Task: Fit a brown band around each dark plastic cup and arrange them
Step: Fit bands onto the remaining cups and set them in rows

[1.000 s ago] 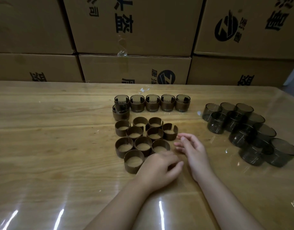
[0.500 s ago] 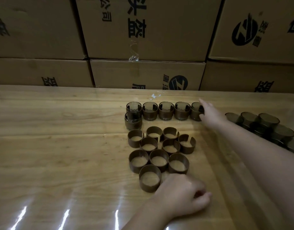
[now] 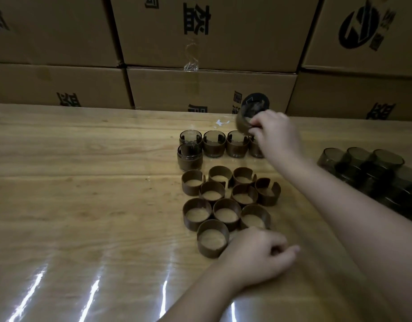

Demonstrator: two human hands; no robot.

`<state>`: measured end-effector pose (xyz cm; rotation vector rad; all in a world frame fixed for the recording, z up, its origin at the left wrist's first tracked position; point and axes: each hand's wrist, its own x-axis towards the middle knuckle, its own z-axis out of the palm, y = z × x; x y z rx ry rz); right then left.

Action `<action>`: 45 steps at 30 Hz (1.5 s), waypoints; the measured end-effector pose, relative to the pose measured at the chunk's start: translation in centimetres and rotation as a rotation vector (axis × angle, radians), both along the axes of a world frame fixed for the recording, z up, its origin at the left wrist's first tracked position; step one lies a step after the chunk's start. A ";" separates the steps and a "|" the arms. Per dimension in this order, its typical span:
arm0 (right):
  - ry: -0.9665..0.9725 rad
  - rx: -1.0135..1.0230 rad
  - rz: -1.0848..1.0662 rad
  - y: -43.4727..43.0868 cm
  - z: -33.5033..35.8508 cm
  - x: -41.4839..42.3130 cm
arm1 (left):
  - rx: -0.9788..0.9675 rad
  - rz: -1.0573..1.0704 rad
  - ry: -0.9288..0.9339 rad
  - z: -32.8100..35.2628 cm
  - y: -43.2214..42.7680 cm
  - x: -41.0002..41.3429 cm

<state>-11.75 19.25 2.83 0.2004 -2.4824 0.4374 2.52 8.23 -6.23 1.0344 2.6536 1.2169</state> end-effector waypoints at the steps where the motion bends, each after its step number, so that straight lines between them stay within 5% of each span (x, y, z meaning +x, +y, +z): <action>1: -0.010 0.013 0.049 -1.4 -0.4 0.2 | 0.031 0.010 -0.035 0.0 0.0 -0.1; 5: -0.155 0.069 0.177 -4.7 -3.0 0.3 | 0.119 0.012 -0.123 -0.1 -0.1 -0.1; 19: -0.485 0.184 0.124 -6.2 -2.8 -1.4 | 0.065 -0.031 -0.130 0.2 -0.1 0.0; 33: -0.402 0.021 0.203 -4.2 -3.9 -0.2 | 0.103 -0.026 -0.149 -0.3 -0.2 -0.3; 40: -0.174 -0.085 -0.213 8.7 -2.3 5.4 | 0.117 -0.029 -0.265 -0.2 -0.3 -0.5; 45: -0.406 0.026 -0.424 14.4 -5.4 9.3 | 0.167 -0.053 -0.357 -0.1 -0.3 -0.3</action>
